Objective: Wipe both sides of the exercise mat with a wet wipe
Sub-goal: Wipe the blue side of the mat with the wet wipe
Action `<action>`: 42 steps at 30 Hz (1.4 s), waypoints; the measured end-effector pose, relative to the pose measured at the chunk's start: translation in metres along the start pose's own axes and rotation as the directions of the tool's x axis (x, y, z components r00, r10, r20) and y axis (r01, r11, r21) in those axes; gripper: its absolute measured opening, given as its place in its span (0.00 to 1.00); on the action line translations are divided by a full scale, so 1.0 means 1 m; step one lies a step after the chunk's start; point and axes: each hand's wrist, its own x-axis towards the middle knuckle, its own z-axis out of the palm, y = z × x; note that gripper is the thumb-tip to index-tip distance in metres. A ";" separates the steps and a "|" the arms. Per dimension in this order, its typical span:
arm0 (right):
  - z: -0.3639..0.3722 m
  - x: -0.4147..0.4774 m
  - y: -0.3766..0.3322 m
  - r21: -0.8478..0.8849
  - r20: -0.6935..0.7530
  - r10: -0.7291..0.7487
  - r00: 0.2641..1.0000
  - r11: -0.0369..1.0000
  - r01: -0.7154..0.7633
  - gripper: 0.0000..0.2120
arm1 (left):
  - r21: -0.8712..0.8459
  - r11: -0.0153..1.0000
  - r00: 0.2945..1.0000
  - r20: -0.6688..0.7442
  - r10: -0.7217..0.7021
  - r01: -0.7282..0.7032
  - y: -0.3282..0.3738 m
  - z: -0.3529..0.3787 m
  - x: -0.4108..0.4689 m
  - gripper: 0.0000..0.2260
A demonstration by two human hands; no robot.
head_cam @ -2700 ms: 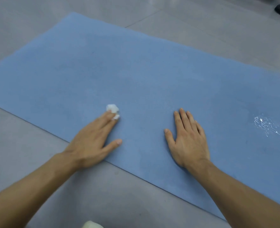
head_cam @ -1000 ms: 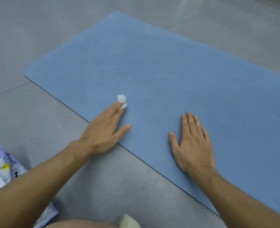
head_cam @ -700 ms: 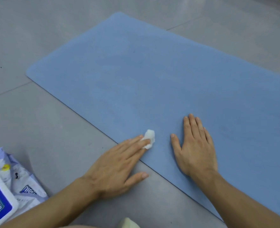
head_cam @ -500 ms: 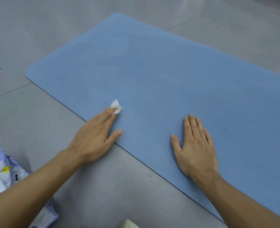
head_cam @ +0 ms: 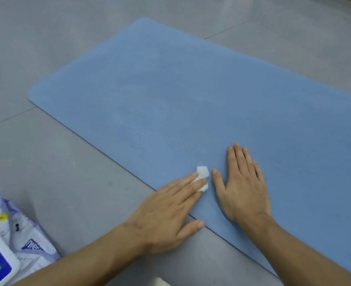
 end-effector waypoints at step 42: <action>0.001 0.000 0.003 0.019 -0.014 -0.002 1.000 1.000 0.002 0.37 | -0.060 0.843 0.845 0.012 -0.534 0.534 -0.164 -0.046 0.095 0.32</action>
